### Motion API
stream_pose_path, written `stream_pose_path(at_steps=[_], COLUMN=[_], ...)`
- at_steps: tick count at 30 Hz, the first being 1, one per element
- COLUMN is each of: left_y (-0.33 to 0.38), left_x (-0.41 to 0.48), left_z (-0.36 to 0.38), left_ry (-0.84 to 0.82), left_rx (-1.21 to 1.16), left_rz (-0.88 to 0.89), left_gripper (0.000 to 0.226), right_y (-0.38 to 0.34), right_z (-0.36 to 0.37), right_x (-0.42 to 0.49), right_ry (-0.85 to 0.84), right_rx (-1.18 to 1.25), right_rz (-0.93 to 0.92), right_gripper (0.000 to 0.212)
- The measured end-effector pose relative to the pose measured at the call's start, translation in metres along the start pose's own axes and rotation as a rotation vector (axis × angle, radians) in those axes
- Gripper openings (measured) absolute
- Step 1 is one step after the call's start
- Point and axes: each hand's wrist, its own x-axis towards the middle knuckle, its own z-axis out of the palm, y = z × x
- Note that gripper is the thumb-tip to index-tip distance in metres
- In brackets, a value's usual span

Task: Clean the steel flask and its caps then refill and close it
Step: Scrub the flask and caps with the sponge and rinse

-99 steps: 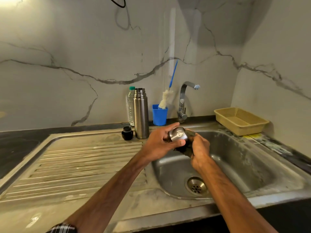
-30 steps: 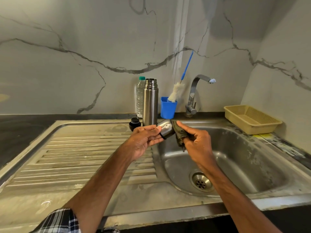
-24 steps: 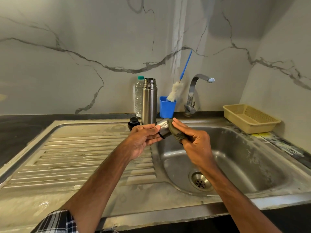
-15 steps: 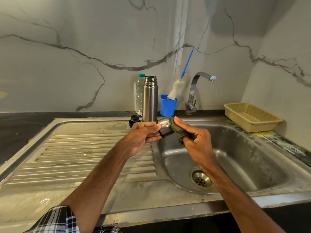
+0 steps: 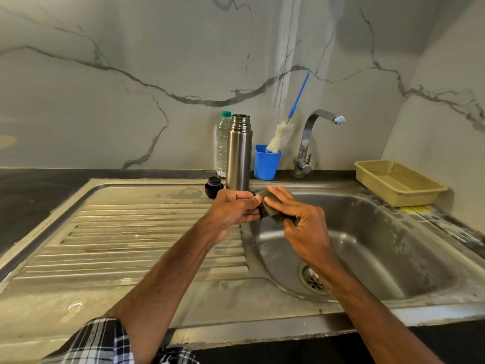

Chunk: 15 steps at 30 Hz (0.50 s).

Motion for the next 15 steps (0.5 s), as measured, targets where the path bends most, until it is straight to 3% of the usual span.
stream_pose_path(at_steps=[3,6,10,15], left_y=[-0.0019,-0.0024,-0.0043,-0.0059], left_x=[-0.0014,-0.0008,0.0021,0.0033], left_z=[0.0052,0.0058,0.0031,0.0008], left_ry=[0.005,0.026,0.061,0.047], left_rx=[0.047,0.063,0.152,0.273], left_rz=[0.014,0.042,0.089,0.193], left_gripper=[0.007,0.002,0.026,0.016], right_y=[0.0033,0.0009,0.0060,0.0072], right_z=[-0.0024,-0.0004,0.0000,0.0008], right_x=[0.0031,-0.0006,0.0030,0.0035], right_ry=[0.095,0.020,0.069,0.030], right_rx=[-0.006,-0.011,-0.010,-0.034], right_rz=[0.078,-0.005,0.016,-0.023], right_gripper=[0.072,0.071,0.071,0.066])
